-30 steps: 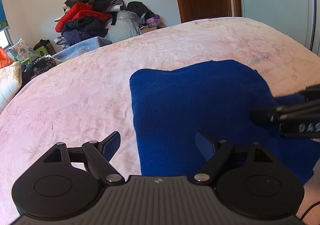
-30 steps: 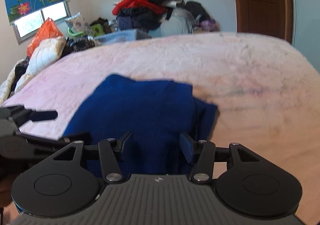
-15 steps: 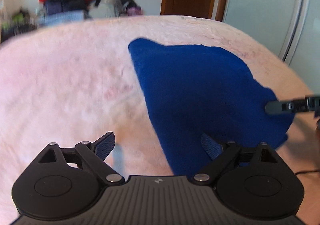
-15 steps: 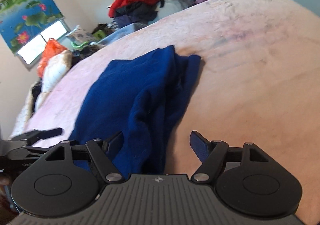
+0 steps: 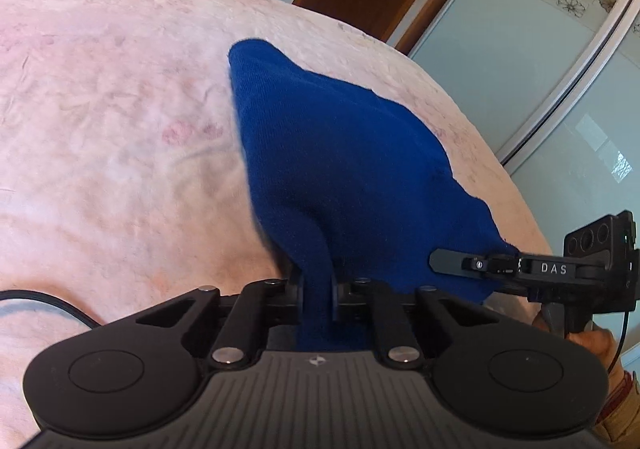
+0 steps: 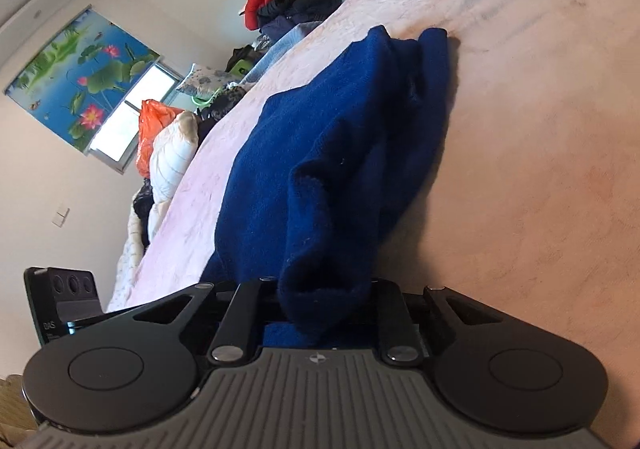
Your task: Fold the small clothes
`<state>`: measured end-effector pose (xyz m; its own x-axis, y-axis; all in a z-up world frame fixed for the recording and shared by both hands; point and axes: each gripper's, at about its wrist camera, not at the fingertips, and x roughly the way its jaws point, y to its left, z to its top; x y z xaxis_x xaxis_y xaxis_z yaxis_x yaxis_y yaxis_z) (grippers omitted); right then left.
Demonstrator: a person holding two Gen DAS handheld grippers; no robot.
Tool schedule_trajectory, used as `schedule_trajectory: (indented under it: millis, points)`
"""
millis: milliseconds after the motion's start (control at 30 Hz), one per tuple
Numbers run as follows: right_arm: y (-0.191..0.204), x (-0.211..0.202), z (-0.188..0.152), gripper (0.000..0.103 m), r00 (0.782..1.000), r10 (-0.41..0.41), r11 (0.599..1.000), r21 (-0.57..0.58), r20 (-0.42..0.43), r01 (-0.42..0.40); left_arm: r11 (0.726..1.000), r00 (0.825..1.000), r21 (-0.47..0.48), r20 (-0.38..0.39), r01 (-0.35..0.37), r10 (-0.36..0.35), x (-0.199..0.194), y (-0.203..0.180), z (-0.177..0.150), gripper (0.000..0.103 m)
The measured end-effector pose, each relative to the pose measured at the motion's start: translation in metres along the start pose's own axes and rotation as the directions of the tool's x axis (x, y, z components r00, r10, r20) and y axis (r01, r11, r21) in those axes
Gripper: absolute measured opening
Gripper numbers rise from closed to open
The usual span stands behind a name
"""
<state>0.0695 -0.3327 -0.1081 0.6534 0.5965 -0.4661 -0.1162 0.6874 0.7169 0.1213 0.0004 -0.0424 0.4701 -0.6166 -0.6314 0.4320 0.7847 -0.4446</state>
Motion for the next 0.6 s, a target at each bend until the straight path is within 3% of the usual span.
schedule_trajectory:
  millis: [200,267,333,467,533,600]
  points:
    - [0.021,-0.002,-0.002,0.021,0.999,0.044,0.999,-0.033,0.026,-0.043,0.997,0.996,0.064,0.080,-0.050,0.045,-0.028,-0.003,0.012,0.010]
    - [0.026,0.001,-0.004,0.021,1.000,-0.017,0.998,-0.061,0.017,0.018,0.994,0.996,0.085,0.049,-0.073,0.069,-0.024,-0.004,0.009,0.010]
    - [0.027,0.005,-0.008,0.026,0.996,-0.094,0.993,-0.076,0.001,0.094,0.990,0.994,0.096,0.023,-0.105,0.103,-0.019,-0.007,0.003,0.011]
    - [0.032,-0.011,-0.019,0.044,0.992,-0.121,0.989,-0.080,0.035,0.123,0.979,0.985,0.111,0.039,-0.172,0.168,-0.023,-0.014,-0.007,0.020]
    - [0.042,-0.026,-0.026,0.050,0.972,-0.211,0.969,-0.112,0.101,0.222,0.971,0.978,0.117,0.043,-0.207,0.203,-0.022,-0.017,-0.008,0.026]
    - [0.061,-0.041,-0.035,0.052,0.913,-0.334,0.912,-0.165,0.235,0.376,0.960,0.969,0.134,0.053,-0.245,0.239,-0.022,-0.023,-0.010,0.029]
